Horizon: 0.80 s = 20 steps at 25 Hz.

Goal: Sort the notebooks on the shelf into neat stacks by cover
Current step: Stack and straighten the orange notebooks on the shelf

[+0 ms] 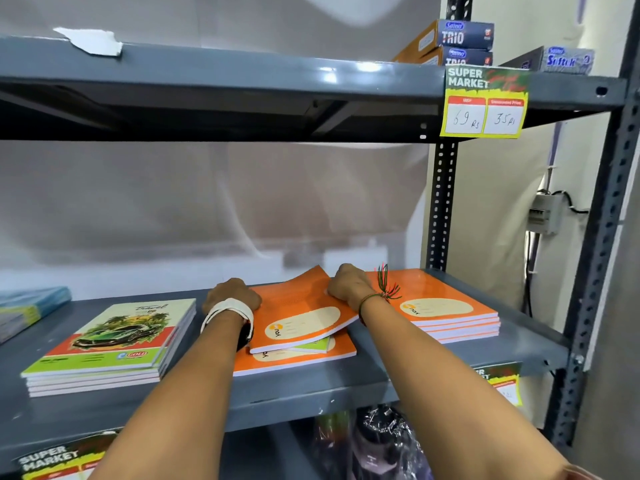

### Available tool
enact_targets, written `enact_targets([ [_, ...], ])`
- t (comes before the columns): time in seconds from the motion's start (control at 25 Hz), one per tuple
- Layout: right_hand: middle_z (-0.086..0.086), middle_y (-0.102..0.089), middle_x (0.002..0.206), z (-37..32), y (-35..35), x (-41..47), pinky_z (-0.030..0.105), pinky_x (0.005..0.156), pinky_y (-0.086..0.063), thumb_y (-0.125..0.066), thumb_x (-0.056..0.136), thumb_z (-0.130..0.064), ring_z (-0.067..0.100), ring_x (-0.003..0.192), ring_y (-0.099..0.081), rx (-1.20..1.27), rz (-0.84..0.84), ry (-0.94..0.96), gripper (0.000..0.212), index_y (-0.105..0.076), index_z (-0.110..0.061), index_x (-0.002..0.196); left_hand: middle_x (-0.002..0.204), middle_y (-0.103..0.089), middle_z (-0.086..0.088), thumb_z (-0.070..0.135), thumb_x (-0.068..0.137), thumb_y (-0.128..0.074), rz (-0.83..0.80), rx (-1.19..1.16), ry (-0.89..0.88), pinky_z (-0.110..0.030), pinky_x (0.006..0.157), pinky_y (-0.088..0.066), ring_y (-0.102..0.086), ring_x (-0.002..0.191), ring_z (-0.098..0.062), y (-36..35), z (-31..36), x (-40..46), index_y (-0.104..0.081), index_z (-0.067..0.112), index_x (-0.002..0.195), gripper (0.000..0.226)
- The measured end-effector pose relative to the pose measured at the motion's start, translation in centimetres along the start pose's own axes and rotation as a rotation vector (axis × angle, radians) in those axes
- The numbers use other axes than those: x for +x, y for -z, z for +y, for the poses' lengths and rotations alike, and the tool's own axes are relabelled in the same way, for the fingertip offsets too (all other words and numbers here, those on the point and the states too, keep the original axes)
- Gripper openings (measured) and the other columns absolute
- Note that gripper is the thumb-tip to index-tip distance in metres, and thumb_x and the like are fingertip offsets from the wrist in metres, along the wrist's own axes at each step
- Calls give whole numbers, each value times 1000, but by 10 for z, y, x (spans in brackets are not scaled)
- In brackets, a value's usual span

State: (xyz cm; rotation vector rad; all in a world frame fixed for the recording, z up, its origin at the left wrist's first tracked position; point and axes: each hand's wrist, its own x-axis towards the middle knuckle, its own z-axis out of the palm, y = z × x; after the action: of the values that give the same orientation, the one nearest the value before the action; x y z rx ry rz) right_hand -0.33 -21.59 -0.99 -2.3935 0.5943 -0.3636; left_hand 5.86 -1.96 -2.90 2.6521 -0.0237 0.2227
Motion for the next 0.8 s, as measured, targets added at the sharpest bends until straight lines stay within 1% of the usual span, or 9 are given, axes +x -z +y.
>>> enact_targets([
  [0.12,16,-66,119,9,2,14,33,86,-53,-68,84,-15,29,104,-64,250,10,-61,34,-61,-4,115,87,-72,-10,31,77,-58,-45,-107,23,-31,71,-51,-69,86,-30,1,3,3,-69,8,90,29],
  [0.24,16,-67,112,17,18,18,34,88,-52,-74,81,-14,29,103,-64,434,20,-114,33,-64,-2,110,91,-72,-11,28,77,-61,-50,-194,9,-27,64,-46,-67,86,-31,6,18,4,-69,8,88,24],
  [0.36,15,-69,107,29,44,22,37,89,-54,-77,78,-11,29,99,-66,519,44,-133,36,-65,1,110,85,-69,-11,27,71,-68,-45,-331,8,-28,70,-48,-67,87,-32,13,44,6,-65,9,83,22],
  [0.44,15,-71,108,45,69,27,44,91,-55,-79,74,-10,31,99,-68,547,92,-157,40,-64,0,110,74,-72,-11,22,68,-74,-104,-605,9,-28,69,-56,-71,69,-26,10,66,11,-70,2,83,25],
  [0.52,15,-71,107,65,97,30,46,91,-56,-82,72,-11,31,99,-69,536,147,-172,43,-64,0,110,65,-68,-10,13,71,-77,-191,-793,12,-20,47,-51,-63,48,-19,2,91,9,-70,-2,84,21],
  [0.56,15,-72,107,77,111,32,45,92,-56,-83,71,-12,31,99,-69,509,172,-183,45,-66,1,110,63,-66,-9,10,73,-76,-236,-823,9,-16,39,-45,-61,43,-16,-5,106,5,-69,1,82,15],
  [0.64,16,-72,107,100,133,35,43,92,-55,-84,70,-13,28,97,-69,449,218,-194,45,-68,3,108,51,-64,-6,9,76,-76,-317,-835,10,-11,32,-41,-58,31,-8,-24,133,-4,-67,5,77,10],
  [0.72,16,-72,107,123,144,39,42,92,-56,-84,69,-13,26,93,-68,395,232,-209,45,-68,2,109,34,-58,-1,9,74,-78,-356,-844,21,-11,31,-41,-53,23,-5,-44,152,-13,-67,4,79,13],
  [0.8,15,-72,106,145,149,46,41,92,-55,-86,68,-15,26,95,-68,354,218,-241,51,-67,1,113,32,-56,-2,10,70,-81,-361,-843,33,-13,33,-42,-52,24,-8,-61,165,-16,-67,2,77,18],
])
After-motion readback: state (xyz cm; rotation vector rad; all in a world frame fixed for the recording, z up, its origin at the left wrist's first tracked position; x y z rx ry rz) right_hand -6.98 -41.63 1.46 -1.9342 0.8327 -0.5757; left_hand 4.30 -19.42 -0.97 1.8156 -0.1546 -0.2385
